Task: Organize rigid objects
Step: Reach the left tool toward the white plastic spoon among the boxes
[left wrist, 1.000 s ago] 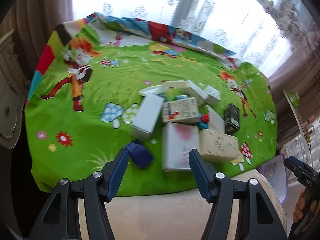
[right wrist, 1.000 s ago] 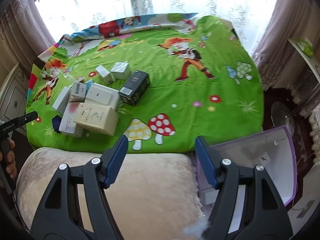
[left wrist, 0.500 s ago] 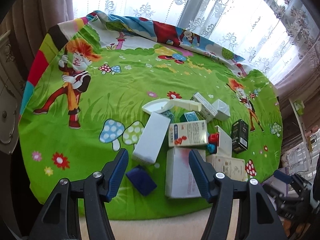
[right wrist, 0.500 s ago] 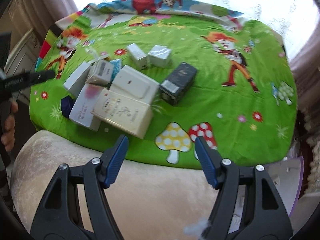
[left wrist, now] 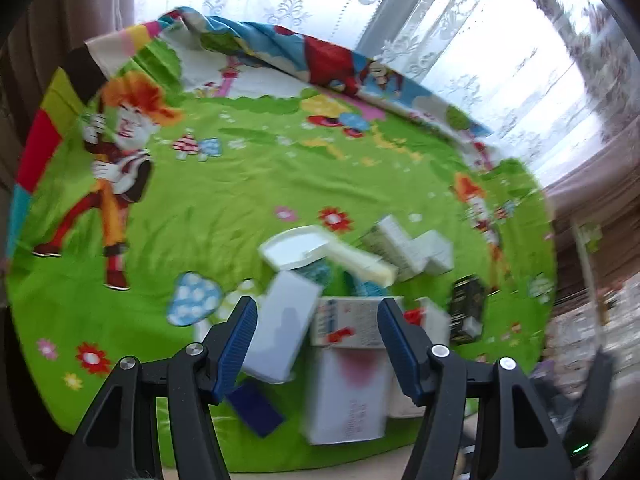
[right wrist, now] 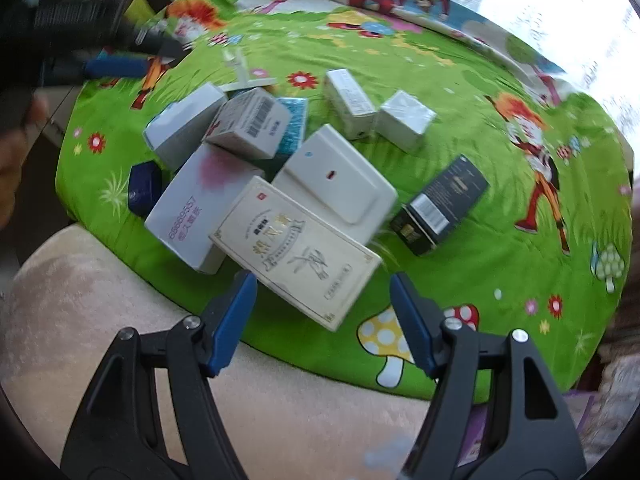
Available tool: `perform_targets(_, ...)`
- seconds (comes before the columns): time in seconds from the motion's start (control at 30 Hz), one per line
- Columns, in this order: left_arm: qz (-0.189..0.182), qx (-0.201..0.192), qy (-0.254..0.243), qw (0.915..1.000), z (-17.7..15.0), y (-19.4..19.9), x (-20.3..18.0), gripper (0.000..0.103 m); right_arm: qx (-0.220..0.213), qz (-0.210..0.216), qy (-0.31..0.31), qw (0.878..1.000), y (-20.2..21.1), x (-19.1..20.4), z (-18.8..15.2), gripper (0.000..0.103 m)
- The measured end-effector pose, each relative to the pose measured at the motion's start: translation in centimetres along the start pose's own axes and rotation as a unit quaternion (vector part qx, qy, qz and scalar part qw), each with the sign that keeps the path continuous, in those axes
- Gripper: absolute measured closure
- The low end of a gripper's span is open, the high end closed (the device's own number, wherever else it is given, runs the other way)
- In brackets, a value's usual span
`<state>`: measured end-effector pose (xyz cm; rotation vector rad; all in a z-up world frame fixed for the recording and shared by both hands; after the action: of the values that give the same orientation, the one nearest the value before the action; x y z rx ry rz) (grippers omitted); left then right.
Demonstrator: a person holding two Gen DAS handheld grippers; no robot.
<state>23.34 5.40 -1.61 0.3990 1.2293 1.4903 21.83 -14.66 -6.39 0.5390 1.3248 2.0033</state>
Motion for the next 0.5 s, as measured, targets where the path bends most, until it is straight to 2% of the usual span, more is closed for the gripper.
perform_targets(0.07,-0.045,0.014,0.04,0.9981,0.7,-0.4,-0.2,0.039,0.002,-0.001,0.014,1.0,-0.4,0.1,0.2,0.031)
perform_targets(0.2,-0.053,0.026,0.09,0.9942,1.9,-1.7,-0.1,0.039,0.002,-0.007,0.043,0.999,-1.0,0.4,0.5,0.031)
perform_targets(0.37,-0.079,0.062,0.143,0.9846,2.2,-4.3,0.1,0.04,-0.001,-0.003,0.075,0.997,-1.0,1.3,0.5,0.031)
perform_targets(0.5,-0.101,0.082,0.176,0.9757,2.0,-5.7,0.5,0.04,-0.003,0.023,0.105,0.994,-0.9,2.6,0.0,0.031)
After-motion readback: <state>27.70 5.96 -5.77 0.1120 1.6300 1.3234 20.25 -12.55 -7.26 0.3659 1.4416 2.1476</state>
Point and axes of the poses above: each gripper's, at about its wrist camera, not at the fingertips, and y roughly against the way its jaws point, x to its left, z to its top, the point moved 5 cm from there along -y, roughly the way its jaws point
